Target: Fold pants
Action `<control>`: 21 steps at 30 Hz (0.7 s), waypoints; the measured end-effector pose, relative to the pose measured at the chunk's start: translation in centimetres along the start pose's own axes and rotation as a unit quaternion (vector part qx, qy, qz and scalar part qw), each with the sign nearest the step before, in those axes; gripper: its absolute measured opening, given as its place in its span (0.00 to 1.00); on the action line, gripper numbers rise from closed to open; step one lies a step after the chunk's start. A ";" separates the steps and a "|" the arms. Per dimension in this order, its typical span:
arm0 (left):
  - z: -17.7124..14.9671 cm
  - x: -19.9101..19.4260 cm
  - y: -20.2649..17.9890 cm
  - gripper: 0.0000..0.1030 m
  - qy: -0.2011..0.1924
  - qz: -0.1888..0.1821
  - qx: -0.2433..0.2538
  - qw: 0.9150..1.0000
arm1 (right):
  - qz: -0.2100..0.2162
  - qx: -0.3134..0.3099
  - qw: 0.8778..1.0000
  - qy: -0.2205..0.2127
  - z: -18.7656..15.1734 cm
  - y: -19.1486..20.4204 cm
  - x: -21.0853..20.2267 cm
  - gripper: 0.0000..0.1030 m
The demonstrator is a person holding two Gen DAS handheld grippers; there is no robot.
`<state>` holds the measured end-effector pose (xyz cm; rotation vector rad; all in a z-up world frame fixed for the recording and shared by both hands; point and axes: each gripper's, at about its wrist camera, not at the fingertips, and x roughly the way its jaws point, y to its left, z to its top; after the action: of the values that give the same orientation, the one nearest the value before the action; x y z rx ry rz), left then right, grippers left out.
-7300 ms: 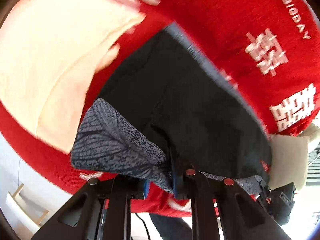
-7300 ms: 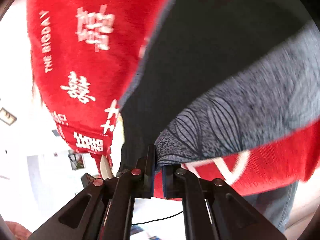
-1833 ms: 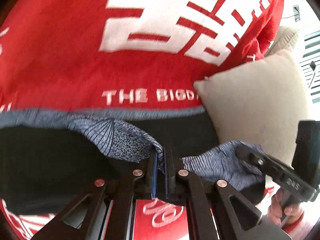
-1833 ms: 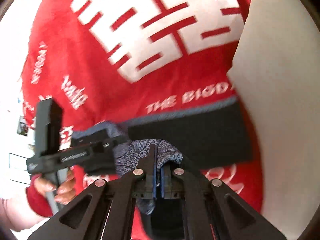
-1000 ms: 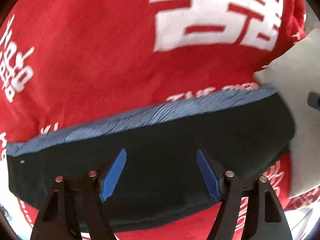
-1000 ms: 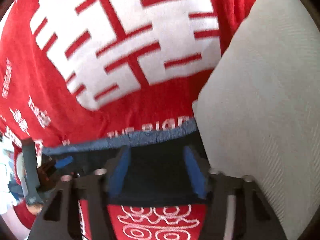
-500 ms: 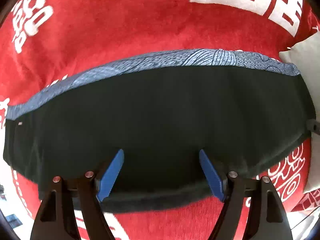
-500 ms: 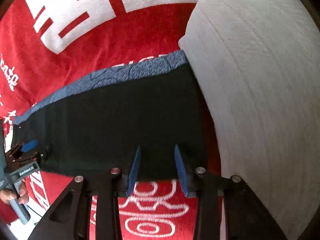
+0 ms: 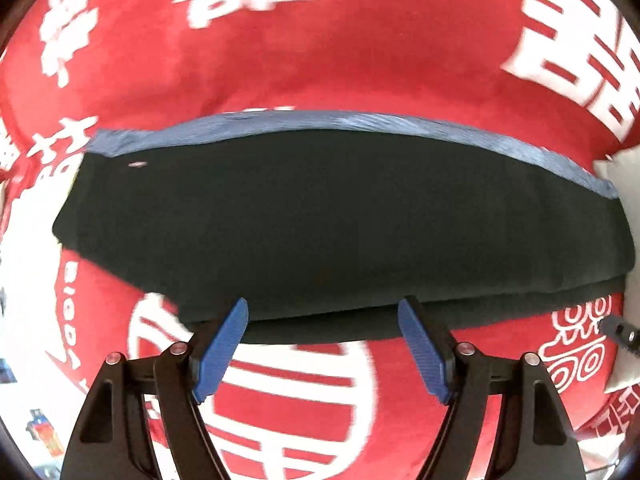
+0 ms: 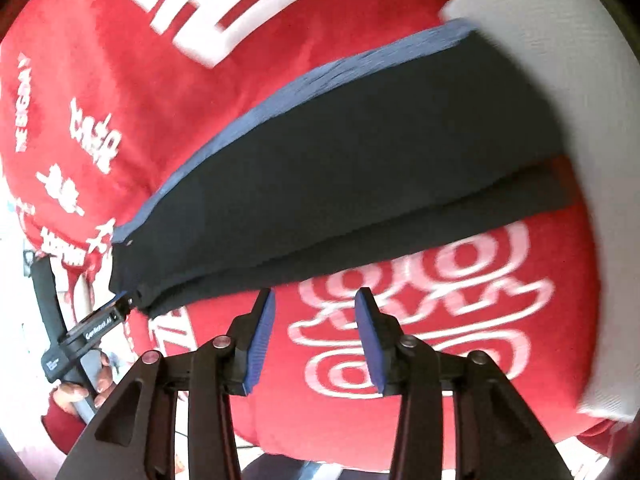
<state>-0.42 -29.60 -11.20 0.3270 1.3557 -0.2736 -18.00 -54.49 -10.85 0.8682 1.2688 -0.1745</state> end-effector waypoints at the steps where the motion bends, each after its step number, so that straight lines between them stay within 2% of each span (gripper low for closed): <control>1: -0.2 -0.1 1.0 0.76 -0.001 0.003 -0.008 1.000 | 0.004 -0.006 1.000 0.004 -0.4 1.0 0.8 0.44; 10: -2.1 1.2 11.9 0.76 0.002 0.020 -0.068 0.997 | 0.059 -0.043 0.997 0.039 -4.0 12.2 9.1 0.44; 15: -3.2 2.1 16.0 0.76 0.000 0.020 -0.057 0.998 | 0.083 -0.049 0.994 0.044 -5.0 17.9 14.1 0.44; 21: -3.9 3.1 18.7 0.76 -0.002 0.006 -0.032 0.999 | 0.088 -0.011 0.995 0.043 -4.9 20.1 18.2 0.44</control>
<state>3.72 -10.91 -13.56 0.2812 1.3546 -0.2210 -4.40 -31.54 -17.59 0.9726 1.2638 0.0163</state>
